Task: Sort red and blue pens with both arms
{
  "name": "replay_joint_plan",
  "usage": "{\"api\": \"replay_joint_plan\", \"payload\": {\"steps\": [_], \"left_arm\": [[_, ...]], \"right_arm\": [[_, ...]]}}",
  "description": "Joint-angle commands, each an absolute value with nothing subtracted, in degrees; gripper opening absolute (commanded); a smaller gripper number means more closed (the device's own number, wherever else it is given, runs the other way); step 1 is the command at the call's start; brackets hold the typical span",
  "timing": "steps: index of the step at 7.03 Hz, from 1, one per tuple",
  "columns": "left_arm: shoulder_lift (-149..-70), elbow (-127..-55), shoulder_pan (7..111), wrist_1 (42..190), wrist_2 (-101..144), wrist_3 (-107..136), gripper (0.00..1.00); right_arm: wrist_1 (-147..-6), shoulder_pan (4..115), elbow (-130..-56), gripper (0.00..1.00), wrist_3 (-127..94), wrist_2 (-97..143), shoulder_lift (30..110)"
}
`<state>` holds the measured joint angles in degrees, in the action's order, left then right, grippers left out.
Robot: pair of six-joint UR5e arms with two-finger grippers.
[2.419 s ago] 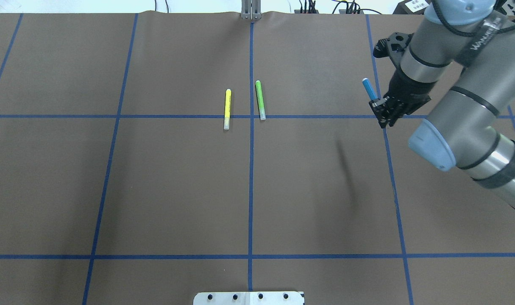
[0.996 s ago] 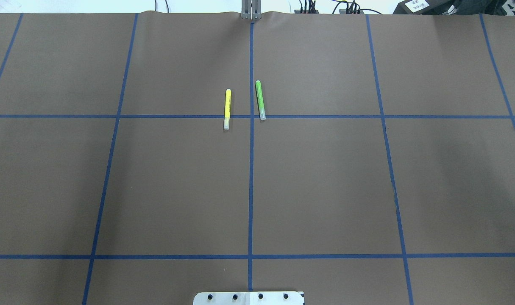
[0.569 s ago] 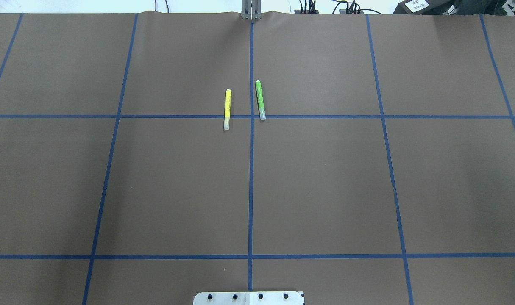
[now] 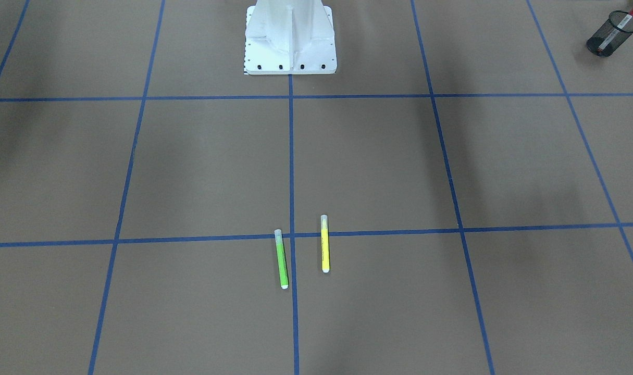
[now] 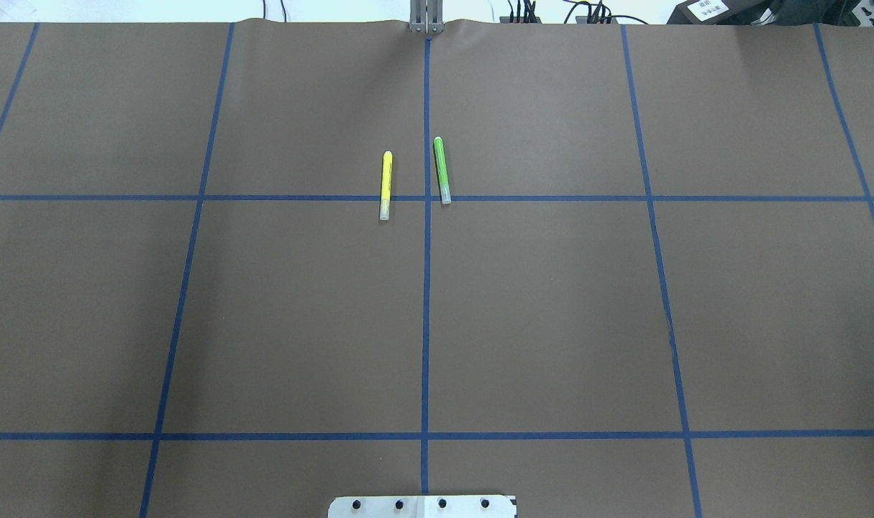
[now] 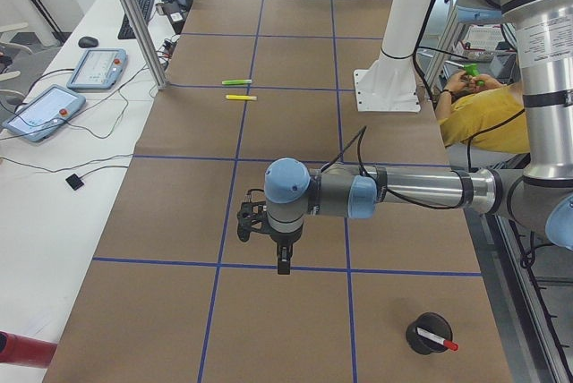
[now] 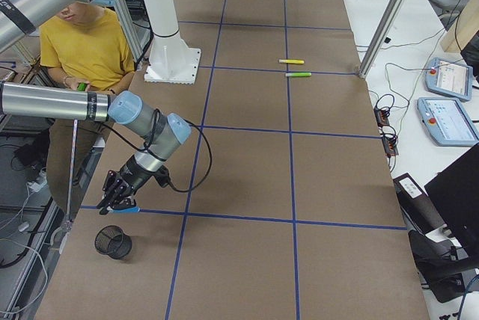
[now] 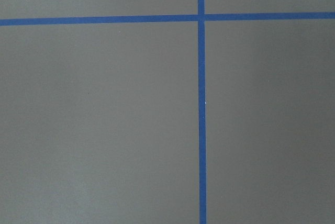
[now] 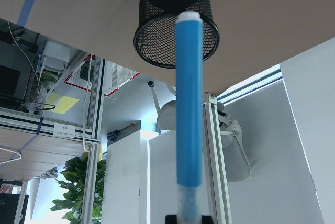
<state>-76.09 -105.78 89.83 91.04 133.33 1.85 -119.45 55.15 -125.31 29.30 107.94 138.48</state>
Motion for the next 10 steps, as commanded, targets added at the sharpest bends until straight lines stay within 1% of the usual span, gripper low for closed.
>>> {"api": "replay_joint_plan", "payload": {"steps": [1,4,5,6,10], "left_arm": [[-75.94,-105.99,89.83,91.05,133.33,1.76,1.00],[-74.89,-106.78,89.82,91.05,133.33,1.76,1.00],[-74.27,-107.31,89.82,91.14,133.33,1.76,1.00],[-74.27,-107.40,89.82,91.14,133.33,1.76,1.00],[-74.18,-107.84,89.82,91.06,133.33,1.76,1.00]], "right_arm": [[-119.27,55.02,-121.83,0.00,29.09,109.15,138.25],[-119.09,54.84,-118.57,0.00,29.27,114.95,136.85],[-118.05,54.76,-116.74,0.00,29.27,115.57,135.63],[-114.12,54.76,-113.93,0.00,29.35,116.01,135.53],[-113.82,54.84,-113.29,0.00,30.59,116.10,136.40]]}}
